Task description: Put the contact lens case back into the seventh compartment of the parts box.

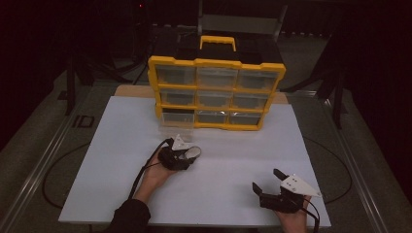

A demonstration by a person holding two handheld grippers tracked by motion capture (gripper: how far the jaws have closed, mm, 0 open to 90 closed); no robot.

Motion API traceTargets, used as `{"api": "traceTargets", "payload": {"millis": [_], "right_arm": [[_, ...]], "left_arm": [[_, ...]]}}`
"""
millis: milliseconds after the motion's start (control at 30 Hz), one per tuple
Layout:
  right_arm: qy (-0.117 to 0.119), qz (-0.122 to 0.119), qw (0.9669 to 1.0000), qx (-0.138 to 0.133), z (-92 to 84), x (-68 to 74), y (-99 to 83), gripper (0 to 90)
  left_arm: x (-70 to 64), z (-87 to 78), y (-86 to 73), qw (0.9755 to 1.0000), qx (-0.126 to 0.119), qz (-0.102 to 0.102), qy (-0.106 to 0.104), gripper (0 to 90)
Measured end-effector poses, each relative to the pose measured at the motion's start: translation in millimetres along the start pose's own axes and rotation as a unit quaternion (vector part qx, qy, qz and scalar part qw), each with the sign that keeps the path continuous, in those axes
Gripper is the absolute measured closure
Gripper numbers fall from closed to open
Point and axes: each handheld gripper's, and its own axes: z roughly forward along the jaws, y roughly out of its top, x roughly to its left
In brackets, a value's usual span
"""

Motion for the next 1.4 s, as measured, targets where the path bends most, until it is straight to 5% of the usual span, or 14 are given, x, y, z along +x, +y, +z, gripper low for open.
{"api": "traceTargets", "payload": {"millis": [600,1400], "right_arm": [[0.001,0.0,1.0,0.001,0.3,0.5,-0.1,8.2],[0.001,-0.001,1.0,0.002,0.5,0.5,-0.3,8.2]], "left_arm": [[0.9,-16.3,4.7,0.9997,-0.024,-0.008,-0.001,50.2],[-2.2,-42.3,25.2,0.9991,-0.031,0.017,-0.022,50.1]]}}
